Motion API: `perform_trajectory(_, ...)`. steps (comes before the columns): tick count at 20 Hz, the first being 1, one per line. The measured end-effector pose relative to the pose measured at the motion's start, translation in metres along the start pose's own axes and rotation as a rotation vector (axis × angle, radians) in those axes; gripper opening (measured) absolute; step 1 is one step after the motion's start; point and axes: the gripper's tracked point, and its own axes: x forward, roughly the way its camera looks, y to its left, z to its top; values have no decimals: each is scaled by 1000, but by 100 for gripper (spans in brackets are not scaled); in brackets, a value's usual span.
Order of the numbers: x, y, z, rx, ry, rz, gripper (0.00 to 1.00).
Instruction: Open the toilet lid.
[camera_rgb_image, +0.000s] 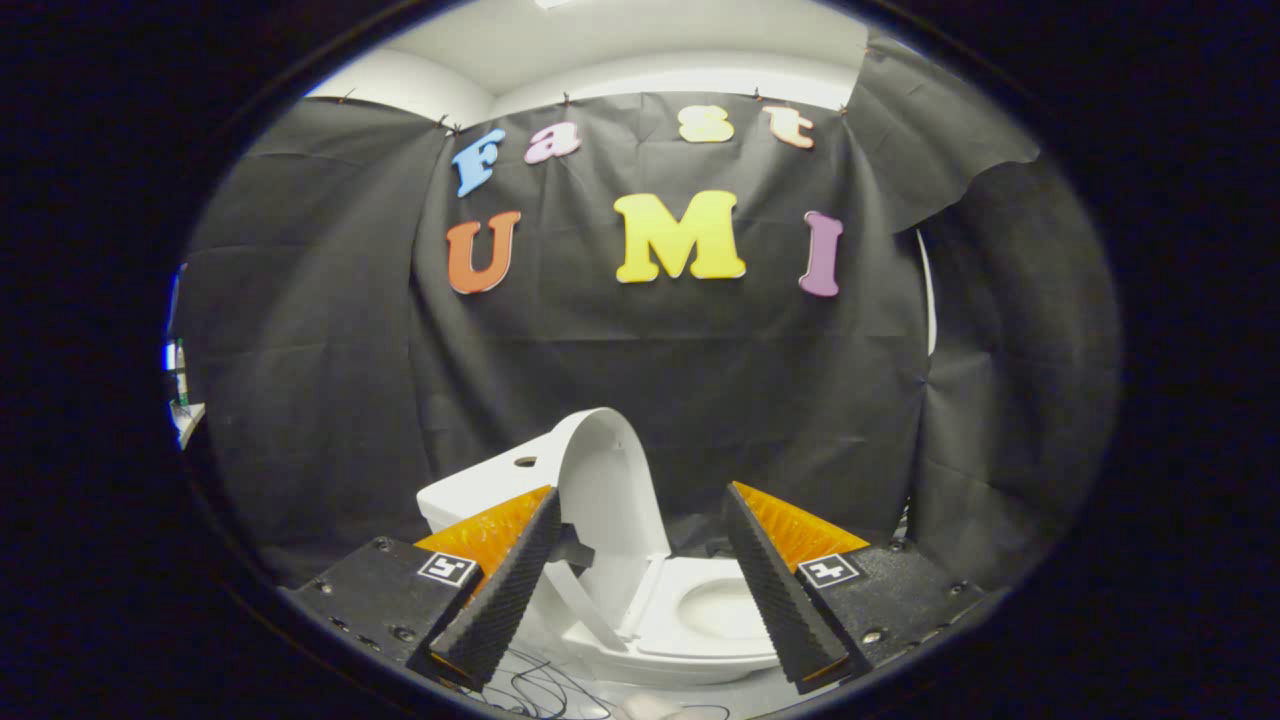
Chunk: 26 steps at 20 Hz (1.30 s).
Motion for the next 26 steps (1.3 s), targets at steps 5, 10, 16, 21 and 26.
perform_trajectory(5,-49,-59,-3,-25,-89,-70,100)
perform_trajectory(10,-87,-107,-20,-127,-127,-156,100)
perform_trajectory(16,-109,-143,-47,-56,-147,-209,100)
perform_trajectory(21,-112,-158,-84,-50,-176,-206,100)
perform_trajectory(26,-103,-168,-109,-3,-114,-197,100)
